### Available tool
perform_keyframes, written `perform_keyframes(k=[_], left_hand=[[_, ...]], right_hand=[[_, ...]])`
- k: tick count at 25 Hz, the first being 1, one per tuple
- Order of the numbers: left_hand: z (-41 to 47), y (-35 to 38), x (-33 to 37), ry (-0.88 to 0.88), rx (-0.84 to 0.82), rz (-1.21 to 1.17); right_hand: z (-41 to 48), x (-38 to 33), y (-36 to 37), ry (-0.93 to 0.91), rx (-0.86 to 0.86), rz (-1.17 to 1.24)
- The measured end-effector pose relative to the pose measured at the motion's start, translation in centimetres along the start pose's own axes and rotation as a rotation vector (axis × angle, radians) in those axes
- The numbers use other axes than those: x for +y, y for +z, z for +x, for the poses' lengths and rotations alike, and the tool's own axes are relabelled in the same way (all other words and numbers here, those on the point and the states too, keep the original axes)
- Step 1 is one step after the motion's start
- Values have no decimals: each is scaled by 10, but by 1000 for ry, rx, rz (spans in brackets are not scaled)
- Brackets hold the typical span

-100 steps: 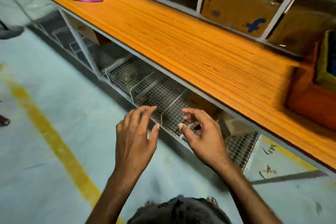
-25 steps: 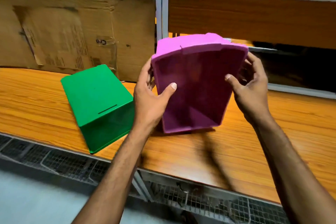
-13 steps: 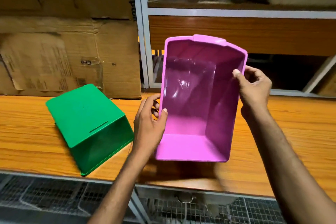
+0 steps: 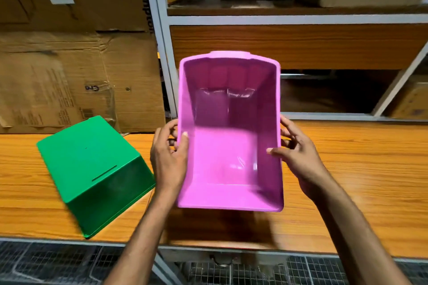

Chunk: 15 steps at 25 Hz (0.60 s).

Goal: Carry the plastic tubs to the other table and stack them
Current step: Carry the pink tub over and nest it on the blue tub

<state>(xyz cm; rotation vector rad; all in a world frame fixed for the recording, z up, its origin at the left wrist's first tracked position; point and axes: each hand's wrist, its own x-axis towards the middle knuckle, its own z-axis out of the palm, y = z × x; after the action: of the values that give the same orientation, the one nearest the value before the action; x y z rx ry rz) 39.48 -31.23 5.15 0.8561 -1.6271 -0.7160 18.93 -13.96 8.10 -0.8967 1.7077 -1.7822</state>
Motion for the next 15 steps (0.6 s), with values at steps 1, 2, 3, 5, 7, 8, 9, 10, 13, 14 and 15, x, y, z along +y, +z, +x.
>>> perform_keyframes(k=[1,2,3,5,7,8,9,10,13,14,15], left_hand=[[-4,3,-18,-48,-26,18],[-10,7,-33,-118,-69,14],[-16,13,-44,-214,-123,-21],[-30,27,-52,-444,-237,-217],[-40,38,-51,-593,-281,-406],[-43,40,-50,-624,-267,-474],[-44,39,-49,-634,-235,-510],[-44,38,-50,-630,-204,-513],[-43,34,-49,-604,-204,-417],[-41,32,-48,-601,-211,-403],[-37,29,-45,-603,-220,-403]], right_hand=[[-5,-11,5,-41,-12,-53],[-12,-21,14,-88,-19,-126],[-19,-28,26,-157,-21,-230],[-36,-37,48,-344,-26,-518],[-50,-41,62,-494,-37,-714],[-55,-42,65,-528,-37,-751],[-58,-42,68,-544,-38,-755],[-60,-41,69,-546,-40,-741],[-57,-35,57,-492,-36,-677],[-52,-34,49,-463,-30,-651],[-47,-36,40,-424,-30,-599]])
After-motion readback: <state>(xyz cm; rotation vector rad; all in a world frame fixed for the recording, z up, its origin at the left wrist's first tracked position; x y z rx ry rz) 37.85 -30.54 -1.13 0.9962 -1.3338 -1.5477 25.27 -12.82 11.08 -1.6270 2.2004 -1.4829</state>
